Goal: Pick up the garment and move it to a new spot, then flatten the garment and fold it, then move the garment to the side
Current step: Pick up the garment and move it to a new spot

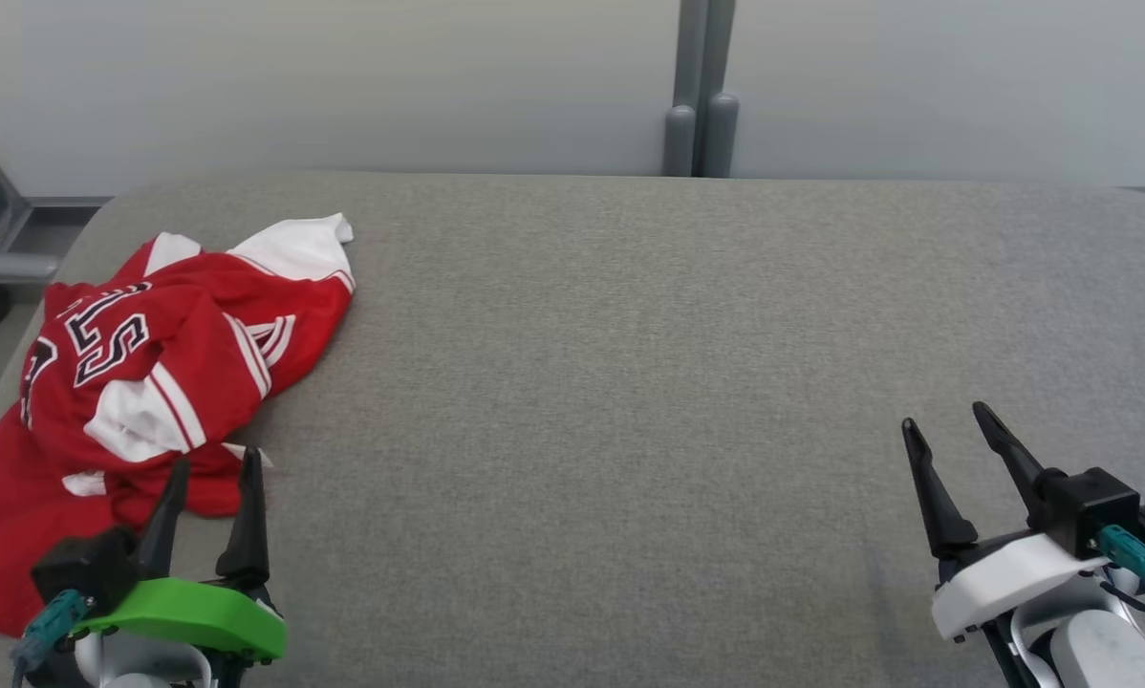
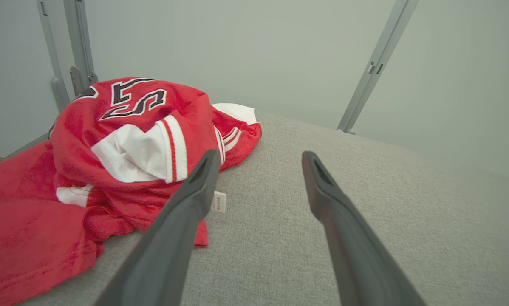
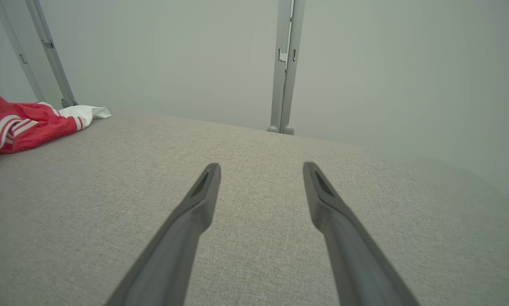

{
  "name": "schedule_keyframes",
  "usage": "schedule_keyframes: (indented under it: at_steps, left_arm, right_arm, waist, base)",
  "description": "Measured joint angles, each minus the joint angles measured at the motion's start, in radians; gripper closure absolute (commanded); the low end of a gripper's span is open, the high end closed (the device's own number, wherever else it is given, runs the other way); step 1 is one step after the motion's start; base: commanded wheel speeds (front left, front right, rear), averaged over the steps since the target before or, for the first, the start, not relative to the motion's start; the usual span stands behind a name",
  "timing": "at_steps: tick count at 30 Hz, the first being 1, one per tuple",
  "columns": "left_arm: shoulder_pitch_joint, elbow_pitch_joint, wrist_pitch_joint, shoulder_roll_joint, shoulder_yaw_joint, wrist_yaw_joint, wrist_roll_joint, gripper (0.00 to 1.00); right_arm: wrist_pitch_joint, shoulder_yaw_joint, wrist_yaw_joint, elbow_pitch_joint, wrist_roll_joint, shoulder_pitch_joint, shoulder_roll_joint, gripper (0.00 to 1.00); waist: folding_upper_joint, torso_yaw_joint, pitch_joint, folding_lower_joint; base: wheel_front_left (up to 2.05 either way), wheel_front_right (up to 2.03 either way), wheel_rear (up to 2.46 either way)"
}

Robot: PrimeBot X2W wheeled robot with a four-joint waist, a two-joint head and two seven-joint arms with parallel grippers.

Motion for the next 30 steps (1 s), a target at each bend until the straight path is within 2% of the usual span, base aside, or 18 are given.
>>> schedule_keyframes:
  at_steps: [6,7,21,25,30]
  left_arm:
    - [0.036,-0.011,0.000,0.000,0.057,0.001,0.000,0.00]
    - [0.051,-0.012,0.000,0.000,0.068,0.001,0.000,0.00]
    - [0.059,-0.003,0.000,0.000,0.075,0.001,0.015,0.00]
    - [0.059,-0.003,0.000,0.002,0.086,0.001,0.015,0.00]
    - [0.058,-0.005,0.000,0.001,0.087,0.001,0.014,0.00]
  right_arm:
    - [0.000,0.040,0.018,0.014,-0.021,-0.042,0.012,0.00]
    - [0.000,0.046,0.024,0.021,-0.026,-0.049,0.017,0.00]
    - [-0.001,0.008,0.016,0.029,-0.025,-0.039,0.037,0.00]
    - [-0.001,0.012,0.016,0.029,-0.025,-0.036,0.052,0.00]
    - [-0.001,0.003,0.016,0.029,-0.027,-0.028,0.051,0.00]
  waist:
    - [0.0000,0.066,-0.005,0.0000]
    - [0.0000,0.093,-0.007,0.0000]
    - [0.0000,0.269,-0.023,0.0000]
    - [0.0000,0.298,-0.023,0.0000]
    - [0.0000,0.299,-0.016,0.0000]
  base:
    - [0.00,0.00,0.00]
    - [0.00,0.00,0.00]
    - [0.00,0.00,0.00]
    - [0.00,0.00,0.00]
    - [0.00,0.00,0.00]
